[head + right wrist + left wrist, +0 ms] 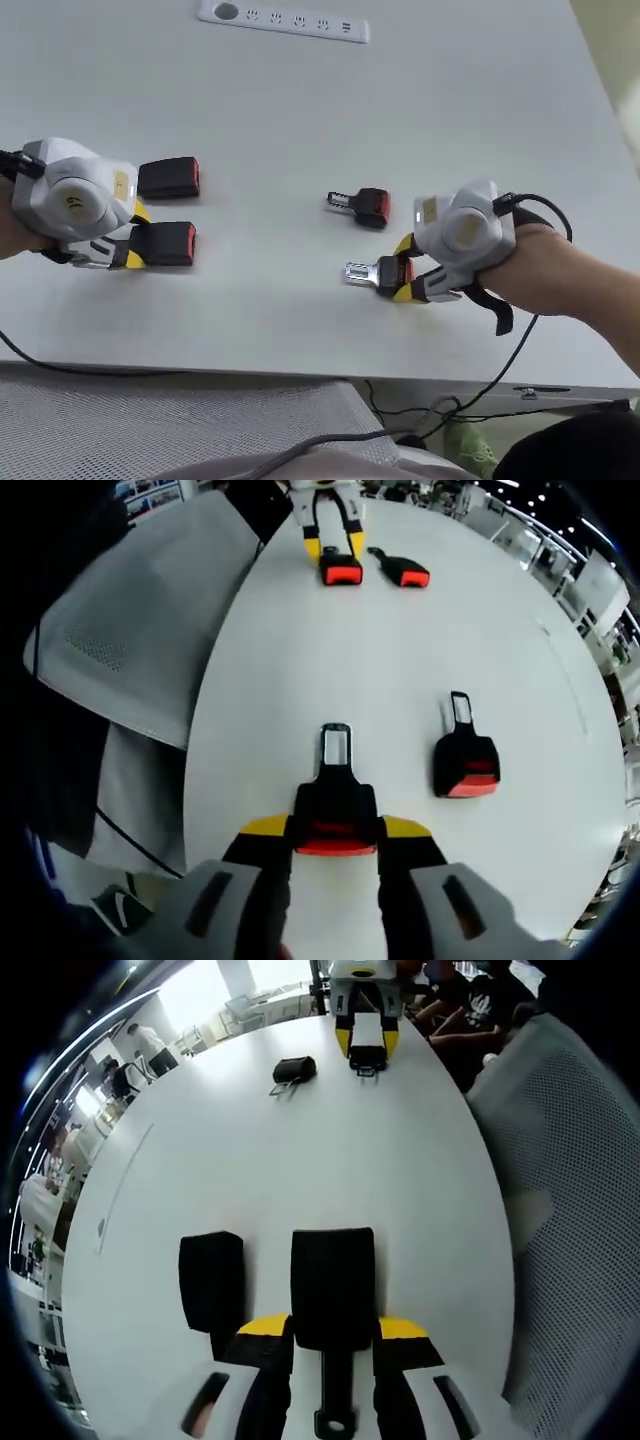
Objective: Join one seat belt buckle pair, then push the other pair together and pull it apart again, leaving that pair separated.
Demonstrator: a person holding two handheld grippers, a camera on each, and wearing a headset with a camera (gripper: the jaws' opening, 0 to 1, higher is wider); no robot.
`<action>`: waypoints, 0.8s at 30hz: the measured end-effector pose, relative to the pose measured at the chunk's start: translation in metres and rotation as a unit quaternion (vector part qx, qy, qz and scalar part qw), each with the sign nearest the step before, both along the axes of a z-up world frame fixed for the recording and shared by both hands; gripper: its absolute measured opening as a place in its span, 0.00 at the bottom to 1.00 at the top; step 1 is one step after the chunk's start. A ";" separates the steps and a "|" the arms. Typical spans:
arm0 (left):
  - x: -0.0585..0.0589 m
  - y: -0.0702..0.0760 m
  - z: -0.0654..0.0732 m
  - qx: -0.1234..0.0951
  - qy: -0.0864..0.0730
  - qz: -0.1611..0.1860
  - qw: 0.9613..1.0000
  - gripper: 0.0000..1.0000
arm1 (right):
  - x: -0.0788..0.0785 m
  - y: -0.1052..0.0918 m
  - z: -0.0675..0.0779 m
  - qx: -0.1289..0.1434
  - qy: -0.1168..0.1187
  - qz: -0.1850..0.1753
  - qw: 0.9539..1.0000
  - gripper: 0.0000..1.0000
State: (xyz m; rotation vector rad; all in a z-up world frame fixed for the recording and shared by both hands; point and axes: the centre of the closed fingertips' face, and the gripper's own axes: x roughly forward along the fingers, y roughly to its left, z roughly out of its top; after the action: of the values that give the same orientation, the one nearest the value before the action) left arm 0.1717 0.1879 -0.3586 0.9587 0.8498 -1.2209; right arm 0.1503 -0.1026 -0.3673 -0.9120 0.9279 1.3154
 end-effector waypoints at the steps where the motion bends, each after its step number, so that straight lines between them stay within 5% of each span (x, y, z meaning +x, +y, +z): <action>1: 0.000 0.001 -0.001 0.005 -0.003 -0.007 1.000 0.32 | 0.000 0.000 0.000 -0.001 0.000 0.001 1.000 0.32; 12: -0.001 0.000 -0.002 0.010 -0.007 -0.020 1.000 0.31 | 0.004 0.003 -0.001 0.011 0.001 -0.018 1.000 0.32; 24: -0.001 0.000 -0.002 0.014 0.003 -0.022 1.000 0.31 | 0.008 0.029 0.000 0.026 -0.004 -0.023 0.999 0.32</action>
State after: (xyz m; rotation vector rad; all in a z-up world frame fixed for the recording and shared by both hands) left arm 0.1705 0.1881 -0.3602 1.0015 0.8575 -1.2519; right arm 0.1586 -0.0737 -0.3673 -0.8504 0.8997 1.2910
